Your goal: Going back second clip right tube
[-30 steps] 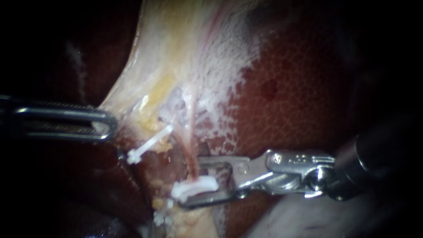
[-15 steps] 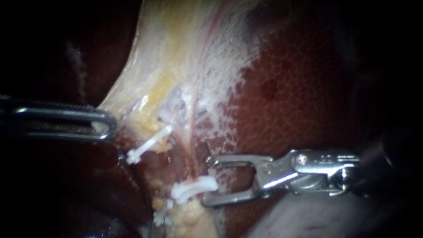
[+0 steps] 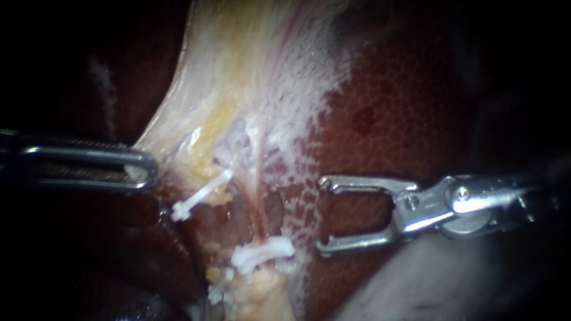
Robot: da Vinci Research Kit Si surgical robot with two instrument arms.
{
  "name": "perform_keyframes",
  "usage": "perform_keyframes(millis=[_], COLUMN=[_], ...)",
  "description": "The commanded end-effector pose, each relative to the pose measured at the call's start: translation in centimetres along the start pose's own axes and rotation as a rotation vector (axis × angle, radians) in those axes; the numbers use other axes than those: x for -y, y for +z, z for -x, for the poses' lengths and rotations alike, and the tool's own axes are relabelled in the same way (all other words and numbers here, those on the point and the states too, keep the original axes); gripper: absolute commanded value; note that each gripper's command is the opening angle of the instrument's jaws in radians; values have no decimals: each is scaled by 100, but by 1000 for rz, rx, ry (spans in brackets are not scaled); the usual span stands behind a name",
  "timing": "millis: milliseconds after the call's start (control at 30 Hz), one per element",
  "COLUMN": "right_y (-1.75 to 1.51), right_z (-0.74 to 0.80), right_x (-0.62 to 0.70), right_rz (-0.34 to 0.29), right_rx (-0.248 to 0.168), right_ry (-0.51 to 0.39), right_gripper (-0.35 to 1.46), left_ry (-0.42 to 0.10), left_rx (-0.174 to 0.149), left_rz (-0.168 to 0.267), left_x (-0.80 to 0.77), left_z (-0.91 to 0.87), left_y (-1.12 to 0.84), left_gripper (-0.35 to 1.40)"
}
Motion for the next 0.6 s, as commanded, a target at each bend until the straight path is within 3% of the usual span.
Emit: perform_keyframes(millis=[33, 600], right_y=[-1, -16], right_z=[1, 6], right_x=[0, 2], right_rz=[-1, -9], right_rx=[1, -1], right_ry=[-12, -67], right_gripper=[60, 60], left_ry=[-4, -14], left_rx=[0, -11], left_rz=[0, -7], left_x=[0, -37], left_z=[0, -12], left_y=[0, 24], left_gripper=[-35, -35])
